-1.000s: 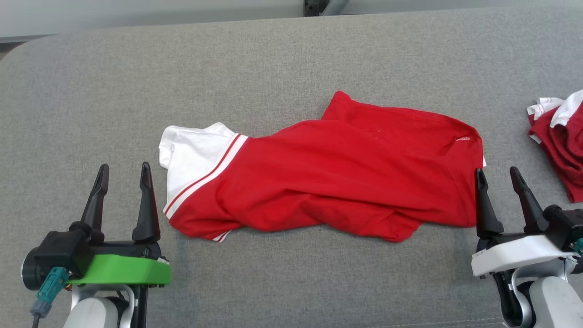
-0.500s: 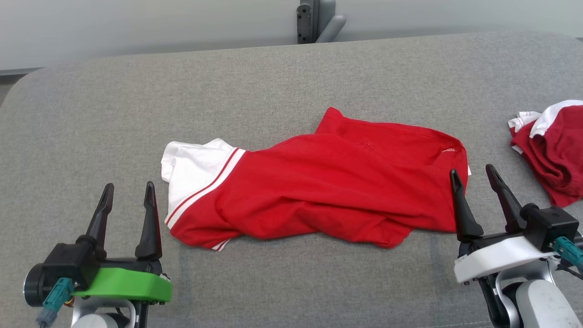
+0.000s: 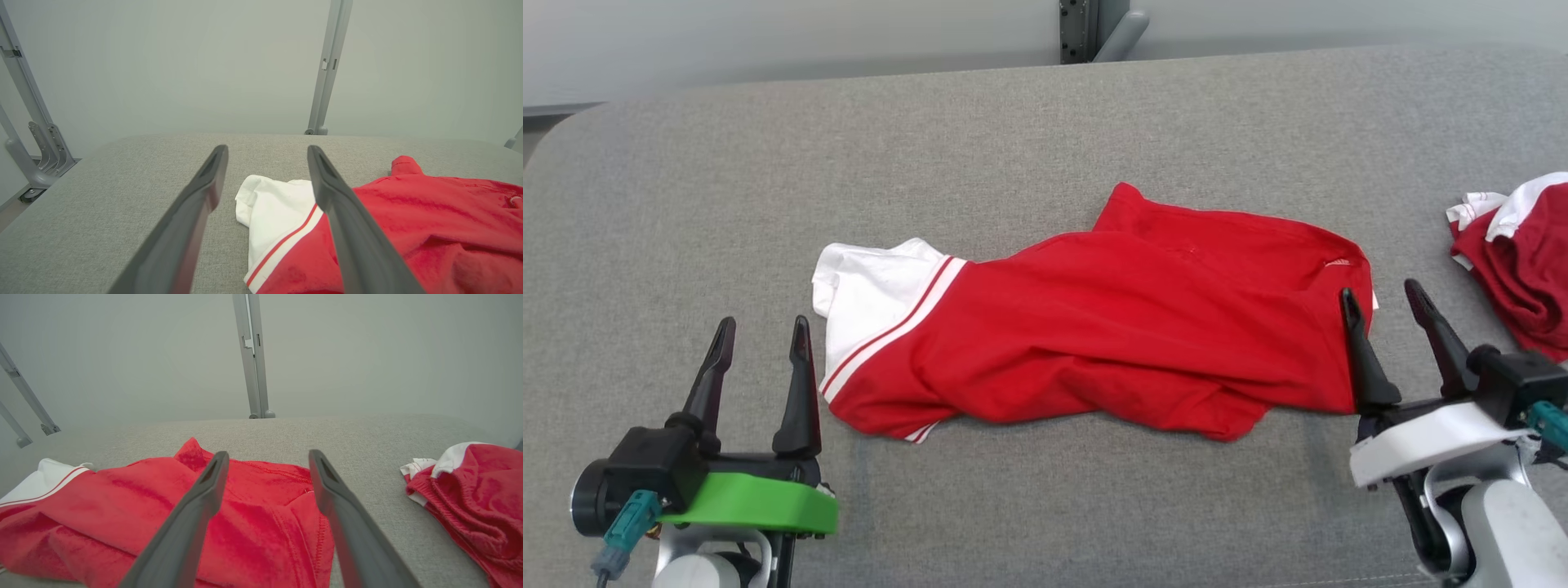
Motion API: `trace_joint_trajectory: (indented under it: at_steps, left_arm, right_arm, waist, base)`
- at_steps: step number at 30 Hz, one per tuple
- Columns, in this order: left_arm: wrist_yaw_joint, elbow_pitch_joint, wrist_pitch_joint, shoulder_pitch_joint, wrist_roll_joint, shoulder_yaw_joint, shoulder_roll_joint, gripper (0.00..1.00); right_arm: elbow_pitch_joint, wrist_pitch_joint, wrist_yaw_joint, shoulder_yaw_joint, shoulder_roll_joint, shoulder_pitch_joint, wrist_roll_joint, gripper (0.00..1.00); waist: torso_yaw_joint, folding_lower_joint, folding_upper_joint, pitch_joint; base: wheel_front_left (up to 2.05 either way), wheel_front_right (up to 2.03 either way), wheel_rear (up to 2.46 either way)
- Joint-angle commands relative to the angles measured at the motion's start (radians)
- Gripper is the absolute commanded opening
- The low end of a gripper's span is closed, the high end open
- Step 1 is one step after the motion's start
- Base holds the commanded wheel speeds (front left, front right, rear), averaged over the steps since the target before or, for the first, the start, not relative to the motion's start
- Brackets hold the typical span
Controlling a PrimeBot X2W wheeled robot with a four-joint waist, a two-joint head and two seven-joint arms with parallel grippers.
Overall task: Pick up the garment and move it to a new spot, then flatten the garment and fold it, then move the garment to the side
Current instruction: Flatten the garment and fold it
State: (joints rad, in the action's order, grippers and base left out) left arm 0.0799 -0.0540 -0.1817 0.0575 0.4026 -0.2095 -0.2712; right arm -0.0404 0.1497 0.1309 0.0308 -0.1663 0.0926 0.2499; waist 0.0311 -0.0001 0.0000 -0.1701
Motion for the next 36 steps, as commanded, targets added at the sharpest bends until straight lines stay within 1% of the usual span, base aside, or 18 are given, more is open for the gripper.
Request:
trace_joint_trajectory:
  at_steps: [1,6,10,11,16,20,25,26,27,28,32,36]
  left_arm:
    - [-0.003,-0.002,-0.002,0.020,-0.001,-0.002,-0.002,1.00]
    - [-0.015,-0.002,-0.013,0.060,-0.005,-0.016,0.007,1.00]
    - [-0.029,0.017,-0.027,0.095,0.000,-0.028,0.020,1.00]
    - [-0.029,0.017,-0.027,0.095,0.000,-0.028,0.020,1.00]
    - [-0.046,0.051,-0.048,0.137,0.002,-0.042,0.039,1.00]
    - [-0.062,0.087,-0.062,0.164,0.004,-0.050,0.054,1.00]
    - [-0.075,0.119,-0.075,0.182,0.004,-0.049,0.068,1.00]
    - [-0.078,0.123,-0.076,0.185,0.003,-0.049,0.070,1.00]
    - [-0.079,0.131,-0.076,0.187,0.000,-0.047,0.075,1.00]
    - [-0.080,0.134,-0.078,0.187,-0.002,-0.045,0.076,1.00]
    - [-0.083,0.140,-0.081,0.183,-0.007,-0.035,0.079,1.00]
    - [-0.082,0.139,-0.084,0.175,-0.011,-0.026,0.078,1.00]
  right_arm:
    - [-0.013,-0.008,0.000,0.001,-0.018,0.028,0.008,1.00]
    - [-0.084,-0.037,0.000,0.030,-0.092,0.131,0.031,1.00]
    - [-0.158,-0.072,0.000,0.096,-0.154,0.229,0.047,1.00]
    - [-0.158,-0.072,0.000,0.096,-0.154,0.229,0.047,1.00]
    - [-0.249,-0.120,0.000,0.215,-0.220,0.354,0.065,1.00]
    - [-0.316,-0.153,0.000,0.329,-0.260,0.434,0.090,1.00]
    - [-0.377,-0.190,0.000,0.451,-0.293,0.502,0.147,1.00]
    - [-0.388,-0.194,0.000,0.467,-0.299,0.511,0.159,0.84]
    - [-0.401,-0.191,0.000,0.491,-0.306,0.526,0.181,0.20]
    - [-0.403,-0.183,0.000,0.498,-0.309,0.532,0.194,0.00]
    - [-0.388,-0.137,0.000,0.489,-0.320,0.540,0.217,0.00]
    - [-0.341,-0.098,0.000,0.449,-0.327,0.530,0.229,0.00]
  waist:
    - [0.015,0.0001,0.0000,-0.019]
    - [0.056,0.0001,0.0000,-0.086]
    - [0.091,0.0001,0.0000,-0.144]
    - [0.091,0.0001,0.0000,-0.144]
    - [0.130,0.0001,0.0000,-0.196]
    - [0.151,0.0001,0.0000,-0.212]
    - [0.161,0.0001,0.0000,-0.215]
    - [0.162,0.0001,0.0000,-0.214]
    - [0.162,0.0001,0.0000,-0.212]
    - [0.162,0.0001,0.0000,-0.210]
    - [0.152,0.0001,0.0000,-0.205]
    - [0.132,0.0001,0.0000,-0.200]
  base:
    - [0.00,0.00,0.00]
    - [0.00,0.00,0.00]
    - [0.00,0.00,0.00]
    - [0.00,0.00,0.00]
    - [0.00,0.00,0.00]
    - [0.00,0.00,0.00]
    - [0.00,0.00,0.00]
    - [0.00,0.00,0.00]
    - [0.00,0.00,0.00]
    - [0.00,0.00,0.00]
    - [0.00,0.00,0.00]
    - [0.00,0.00,0.00]
